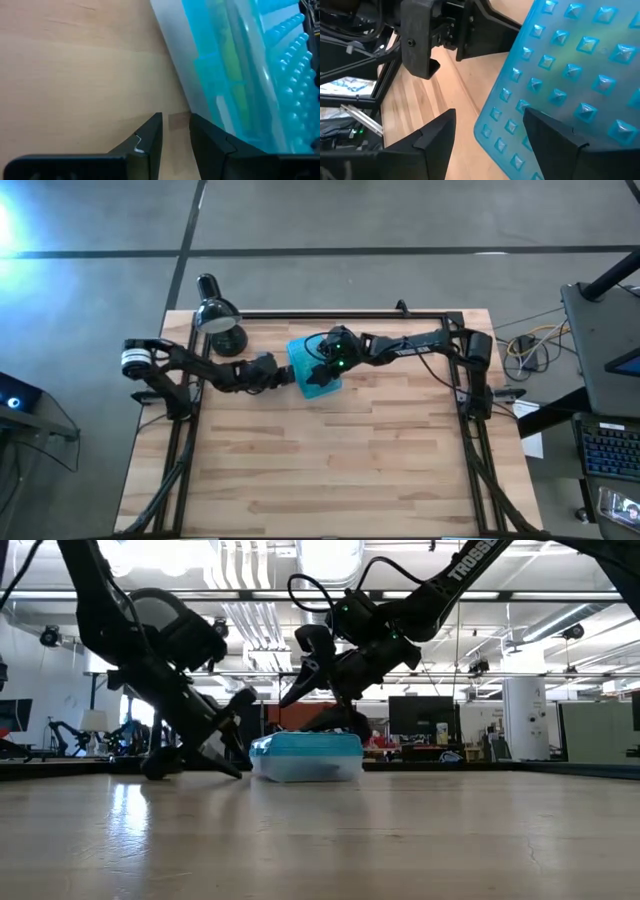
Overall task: Pick & place school supplies into a supply box
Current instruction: Close the supply box, then return to Home Position
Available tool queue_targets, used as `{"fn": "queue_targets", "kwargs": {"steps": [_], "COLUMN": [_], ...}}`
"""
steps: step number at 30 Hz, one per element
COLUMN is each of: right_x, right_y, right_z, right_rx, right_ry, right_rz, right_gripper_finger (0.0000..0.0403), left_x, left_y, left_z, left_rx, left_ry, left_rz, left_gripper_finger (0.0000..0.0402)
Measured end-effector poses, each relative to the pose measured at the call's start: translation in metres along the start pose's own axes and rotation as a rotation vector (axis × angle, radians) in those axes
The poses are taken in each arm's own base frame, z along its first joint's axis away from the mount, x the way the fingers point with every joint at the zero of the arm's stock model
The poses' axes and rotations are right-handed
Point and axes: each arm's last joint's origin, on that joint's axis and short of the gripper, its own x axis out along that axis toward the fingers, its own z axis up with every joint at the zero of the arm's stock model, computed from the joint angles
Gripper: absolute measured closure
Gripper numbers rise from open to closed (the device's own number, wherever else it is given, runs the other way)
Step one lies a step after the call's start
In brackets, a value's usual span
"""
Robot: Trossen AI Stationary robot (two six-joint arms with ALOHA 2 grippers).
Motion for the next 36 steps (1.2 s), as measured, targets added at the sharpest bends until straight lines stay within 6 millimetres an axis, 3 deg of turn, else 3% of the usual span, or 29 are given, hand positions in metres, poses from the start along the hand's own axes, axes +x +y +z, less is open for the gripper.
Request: {"fn": "queue_targets", "kwargs": {"steps": [5,9,12,16,20,23,25,29,33,36], "right_x": [-0.005,-0.024,-0.054,-0.103,-0.178,-0.233,-0.259,-0.296,-0.32,-0.319], "right_y": [0.001,0.016,0.041,0.071,0.097,0.115,0.12,0.106,0.088,0.068], "right_z": [0.001,0.007,0.016,0.022,0.018,-0.014,-0.043,-0.104,-0.148,-0.17], "right_rx": [-0.006,-0.082,-0.184,-0.33,-0.387,-0.624,-0.656,-0.69,-0.682,-0.688], "right_ry": [0.0,-0.045,-0.126,-0.251,-0.364,-0.401,-0.434,-0.515,-0.611,-0.653], "right_rz": [-0.004,0.019,0.082,0.116,0.118,0.078,0.034,0.02,0.221,0.313], "right_gripper_finger": [0.0173,0.0172,0.0172,0.0172,0.0172,0.0172,0.0172,0.0172,0.0172,0.0172], "left_x": [-0.007,-0.017,-0.027,-0.048,-0.085,-0.116,-0.134,-0.166,-0.186,-0.19], "left_y": [0.002,0.003,-0.003,-0.03,-0.066,-0.085,-0.089,-0.085,-0.077,-0.068], "left_z": [0.0,-0.005,-0.006,-0.005,-0.004,-0.004,-0.006,-0.012,-0.017,-0.015], "left_rx": [0.028,0.106,0.162,0.268,0.408,0.484,0.542,0.64,0.689,0.662], "left_ry": [0.03,0.035,-0.017,-0.066,-0.061,-0.038,-0.04,-0.048,-0.048,-0.068], "left_rz": [0.066,0.116,0.101,-0.047,-0.28,-0.456,-0.534,-0.671,-0.774,-0.781], "left_gripper_finger": [0.0319,0.0319,0.0319,0.0319,0.0319,0.0319,0.0319,0.0319,0.0319,0.0319]}}
